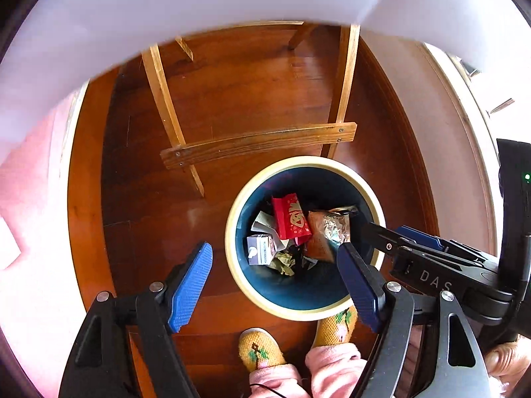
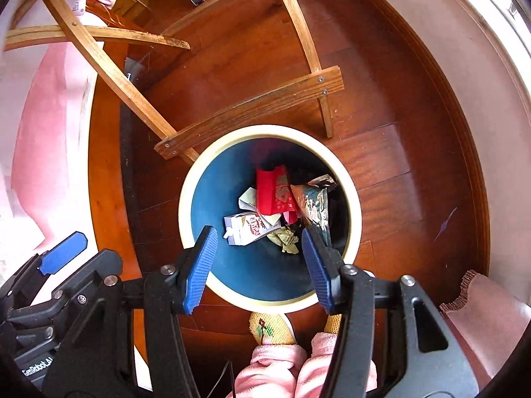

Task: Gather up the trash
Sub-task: 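Open both tools over the bin to drop the red packet and bag, then raise both tools from the bin back toward the table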

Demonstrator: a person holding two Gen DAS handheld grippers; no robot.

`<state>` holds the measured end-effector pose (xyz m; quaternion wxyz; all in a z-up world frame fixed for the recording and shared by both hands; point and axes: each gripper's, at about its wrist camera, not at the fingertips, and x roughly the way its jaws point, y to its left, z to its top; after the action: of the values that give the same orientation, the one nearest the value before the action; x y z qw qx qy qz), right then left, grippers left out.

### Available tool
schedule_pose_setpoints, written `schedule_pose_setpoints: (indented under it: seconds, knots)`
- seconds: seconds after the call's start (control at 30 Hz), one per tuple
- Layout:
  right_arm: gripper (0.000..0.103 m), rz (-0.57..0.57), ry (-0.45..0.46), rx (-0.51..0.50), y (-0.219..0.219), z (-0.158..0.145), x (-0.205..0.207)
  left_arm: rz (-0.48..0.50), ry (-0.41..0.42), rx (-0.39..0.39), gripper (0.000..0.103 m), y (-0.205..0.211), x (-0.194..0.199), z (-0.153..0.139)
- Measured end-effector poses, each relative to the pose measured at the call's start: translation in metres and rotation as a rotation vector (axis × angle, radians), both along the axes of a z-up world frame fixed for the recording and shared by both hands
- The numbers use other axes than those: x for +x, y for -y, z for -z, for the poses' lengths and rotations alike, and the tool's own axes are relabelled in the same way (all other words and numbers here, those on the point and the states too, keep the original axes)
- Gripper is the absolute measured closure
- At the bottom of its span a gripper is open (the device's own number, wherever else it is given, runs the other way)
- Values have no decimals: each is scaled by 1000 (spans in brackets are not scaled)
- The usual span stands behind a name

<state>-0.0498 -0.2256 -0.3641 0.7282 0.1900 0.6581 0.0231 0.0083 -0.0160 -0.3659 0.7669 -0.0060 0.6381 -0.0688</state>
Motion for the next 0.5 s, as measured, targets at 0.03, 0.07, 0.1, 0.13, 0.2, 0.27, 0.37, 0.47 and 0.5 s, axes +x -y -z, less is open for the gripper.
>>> schedule_pose_setpoints:
  seconds: [0.03,0.07,0.1,0.13,0.2,0.27,0.37,0.47,0.5]
  knots:
    - [53,0,7,2,-1,-12,-2,-2,6,-3,24,-1,-1,-9]
    - [53,1,13,6,-2,-24,-3,-4,13,-5,24,-1,-3,-21]
    - [53,2,21,11,-3,-36,-5,-4,23,-7,24,-2,-5,-33]
    - [53,3,31,16,-4,-50,-6,-4,36,-6,24,-3,-6,-46]
    - [53,2,53,20,-6,-78,-10,-7,62,-3,24,-4,-9,-73]
    - [53,0,74,24,-8,-107,-14,-10,82,-8,24,-7,-12,-102]
    - [53,3,103,33,-14,-154,-20,-11,110,-8,24,-11,-16,-147]
    - [53,6,137,46,-20,-202,-26,-2,138,-11,24,-14,-22,-192]
    - [53,5,148,47,-22,-217,-28,5,143,-20,24,-14,-24,-207]
